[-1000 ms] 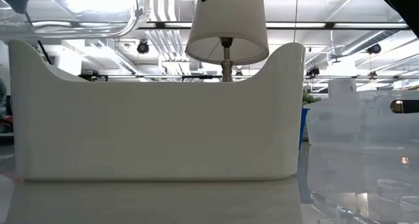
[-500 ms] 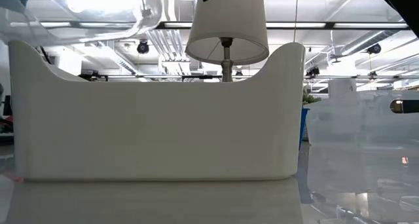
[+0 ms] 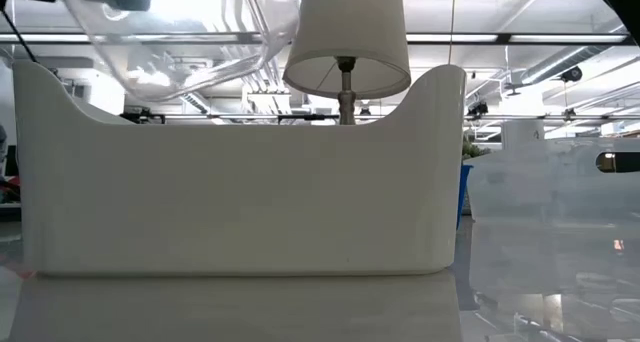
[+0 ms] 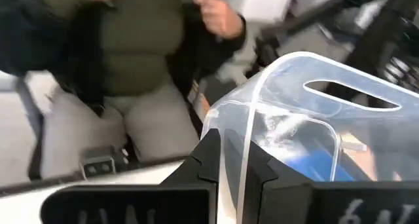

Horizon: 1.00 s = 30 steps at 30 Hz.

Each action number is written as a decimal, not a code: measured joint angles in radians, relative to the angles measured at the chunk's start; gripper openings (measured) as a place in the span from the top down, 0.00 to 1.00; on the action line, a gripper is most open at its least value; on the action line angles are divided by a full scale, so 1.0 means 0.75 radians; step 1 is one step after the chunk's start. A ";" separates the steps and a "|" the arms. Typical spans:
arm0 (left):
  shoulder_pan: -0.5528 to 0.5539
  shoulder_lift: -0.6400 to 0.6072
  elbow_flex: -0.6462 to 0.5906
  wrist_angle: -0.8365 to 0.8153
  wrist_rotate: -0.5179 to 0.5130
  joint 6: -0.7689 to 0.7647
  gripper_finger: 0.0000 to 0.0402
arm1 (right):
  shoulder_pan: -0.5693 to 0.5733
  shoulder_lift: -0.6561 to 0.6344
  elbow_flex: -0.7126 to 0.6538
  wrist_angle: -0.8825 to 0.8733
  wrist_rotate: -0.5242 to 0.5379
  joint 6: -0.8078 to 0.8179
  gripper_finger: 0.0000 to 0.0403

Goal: Stack baskets by color
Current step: Stack the bottom left transparent bin into the top left transparent bin

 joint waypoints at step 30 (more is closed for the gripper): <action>0.002 -0.409 0.001 -0.274 -1.766 -0.050 0.56 | 0.017 -0.125 0.001 -0.277 1.493 0.081 0.98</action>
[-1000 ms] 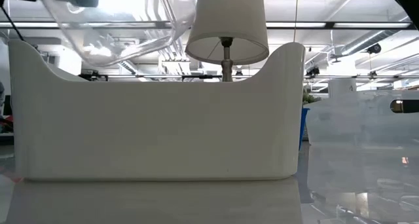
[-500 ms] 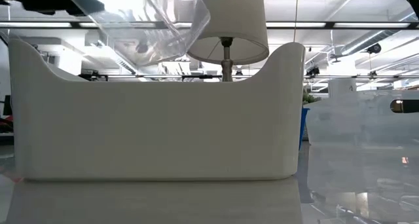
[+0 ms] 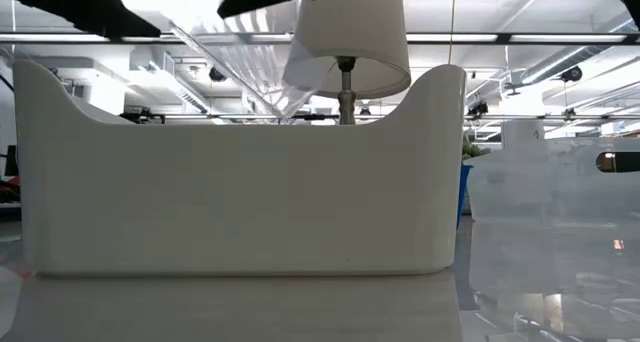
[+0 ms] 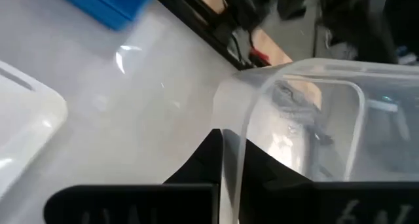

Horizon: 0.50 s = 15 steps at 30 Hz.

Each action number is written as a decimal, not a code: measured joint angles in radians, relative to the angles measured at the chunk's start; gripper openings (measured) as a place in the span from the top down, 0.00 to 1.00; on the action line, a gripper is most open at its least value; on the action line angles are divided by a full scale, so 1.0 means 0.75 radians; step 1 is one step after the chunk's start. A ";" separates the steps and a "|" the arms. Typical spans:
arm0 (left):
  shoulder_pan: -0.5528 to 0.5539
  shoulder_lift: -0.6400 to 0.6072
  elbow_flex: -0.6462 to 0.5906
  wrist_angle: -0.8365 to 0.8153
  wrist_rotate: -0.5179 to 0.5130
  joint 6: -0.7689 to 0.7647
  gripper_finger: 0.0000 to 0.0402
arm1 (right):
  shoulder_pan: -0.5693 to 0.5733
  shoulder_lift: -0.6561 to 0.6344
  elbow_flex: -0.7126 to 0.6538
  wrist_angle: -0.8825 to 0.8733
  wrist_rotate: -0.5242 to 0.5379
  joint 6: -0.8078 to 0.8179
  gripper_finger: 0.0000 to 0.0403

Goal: Stack baskets by color
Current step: Stack the bottom left transparent bin into the top left transparent bin

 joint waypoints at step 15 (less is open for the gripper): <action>0.000 -0.154 0.000 0.219 -0.130 0.038 0.56 | -0.049 0.122 0.001 0.386 0.011 -0.036 0.98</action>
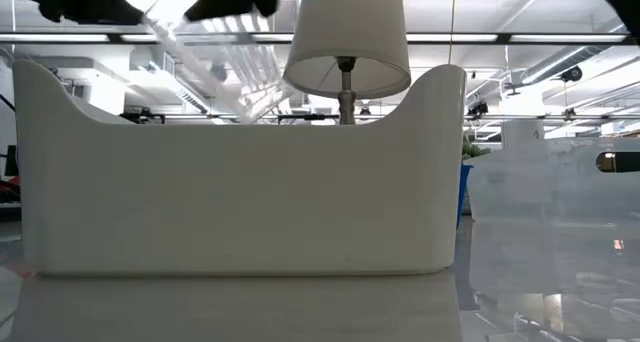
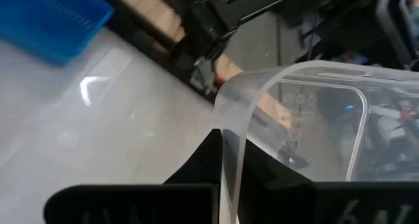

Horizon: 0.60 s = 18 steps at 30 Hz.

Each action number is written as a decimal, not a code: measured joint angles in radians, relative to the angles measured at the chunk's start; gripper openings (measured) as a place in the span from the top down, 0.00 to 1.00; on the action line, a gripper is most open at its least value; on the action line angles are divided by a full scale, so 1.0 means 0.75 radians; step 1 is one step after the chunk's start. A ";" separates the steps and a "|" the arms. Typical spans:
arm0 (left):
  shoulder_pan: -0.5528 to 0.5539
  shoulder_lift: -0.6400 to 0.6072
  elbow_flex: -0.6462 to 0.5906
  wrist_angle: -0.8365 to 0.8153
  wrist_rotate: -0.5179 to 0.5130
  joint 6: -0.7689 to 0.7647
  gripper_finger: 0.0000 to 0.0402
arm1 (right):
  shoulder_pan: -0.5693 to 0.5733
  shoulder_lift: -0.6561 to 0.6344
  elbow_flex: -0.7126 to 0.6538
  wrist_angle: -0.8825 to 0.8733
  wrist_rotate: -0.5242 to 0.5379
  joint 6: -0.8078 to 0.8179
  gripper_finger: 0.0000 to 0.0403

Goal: Stack baskets by color
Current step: Stack the bottom left transparent bin into the top left transparent bin

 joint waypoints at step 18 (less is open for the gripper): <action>-0.001 -0.103 -0.001 0.146 0.396 0.072 0.56 | -0.181 0.459 0.432 0.253 0.036 -0.172 0.98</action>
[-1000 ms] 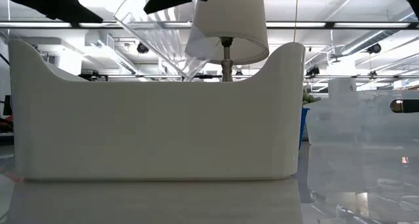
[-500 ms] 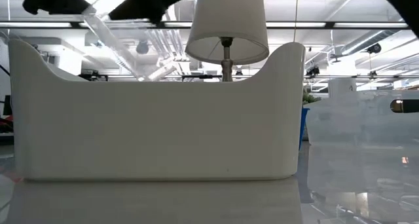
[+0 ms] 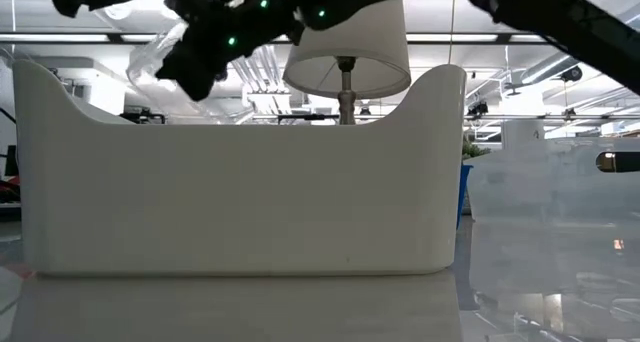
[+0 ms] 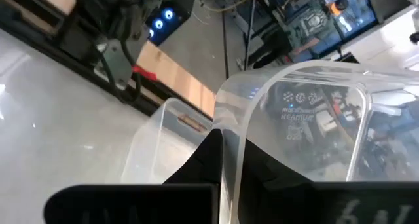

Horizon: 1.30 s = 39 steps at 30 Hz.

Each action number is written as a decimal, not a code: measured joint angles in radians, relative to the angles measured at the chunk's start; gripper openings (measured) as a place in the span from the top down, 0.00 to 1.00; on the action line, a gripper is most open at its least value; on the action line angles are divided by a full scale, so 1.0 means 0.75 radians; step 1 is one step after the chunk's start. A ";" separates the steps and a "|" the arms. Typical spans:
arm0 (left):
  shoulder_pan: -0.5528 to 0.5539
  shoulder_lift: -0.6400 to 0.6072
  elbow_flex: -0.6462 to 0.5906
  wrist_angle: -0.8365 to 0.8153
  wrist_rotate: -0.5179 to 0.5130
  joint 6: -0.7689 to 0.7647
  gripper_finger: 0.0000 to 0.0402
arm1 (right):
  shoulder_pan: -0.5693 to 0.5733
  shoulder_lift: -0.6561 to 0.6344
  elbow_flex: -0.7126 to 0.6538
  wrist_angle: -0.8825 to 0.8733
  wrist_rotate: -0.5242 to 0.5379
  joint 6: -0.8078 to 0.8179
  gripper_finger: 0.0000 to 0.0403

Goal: Stack baskets by color
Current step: Stack the bottom left transparent bin into the top left transparent bin

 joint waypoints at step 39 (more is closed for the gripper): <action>0.001 0.208 0.001 0.012 0.024 -0.035 0.56 | -0.031 0.180 0.157 -0.052 -0.011 -0.041 0.70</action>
